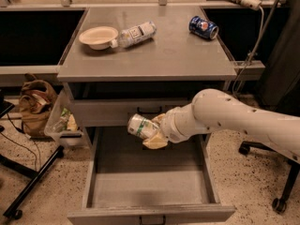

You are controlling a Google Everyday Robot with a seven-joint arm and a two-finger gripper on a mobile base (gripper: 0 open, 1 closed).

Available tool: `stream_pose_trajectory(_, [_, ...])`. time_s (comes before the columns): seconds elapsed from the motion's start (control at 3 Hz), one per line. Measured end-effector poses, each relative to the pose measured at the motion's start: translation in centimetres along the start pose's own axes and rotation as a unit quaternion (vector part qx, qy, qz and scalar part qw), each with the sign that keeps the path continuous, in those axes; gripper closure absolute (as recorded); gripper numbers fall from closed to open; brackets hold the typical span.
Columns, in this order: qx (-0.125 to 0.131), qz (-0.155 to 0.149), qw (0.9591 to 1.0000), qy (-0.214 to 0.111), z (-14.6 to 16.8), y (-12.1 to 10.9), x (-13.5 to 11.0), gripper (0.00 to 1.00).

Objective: Pick 7up can from middle drawer and place on counter

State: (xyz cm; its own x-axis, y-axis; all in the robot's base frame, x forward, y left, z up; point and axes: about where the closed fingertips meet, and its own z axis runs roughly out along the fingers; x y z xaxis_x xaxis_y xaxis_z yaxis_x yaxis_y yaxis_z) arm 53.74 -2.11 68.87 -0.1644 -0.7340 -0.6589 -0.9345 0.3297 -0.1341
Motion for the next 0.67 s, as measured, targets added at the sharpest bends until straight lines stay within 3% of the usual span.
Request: stream_pose_trajectory(0.67, [0.007, -0.002, 1.0, 0.003, -1.2, -0.6, -0.7, 1.0])
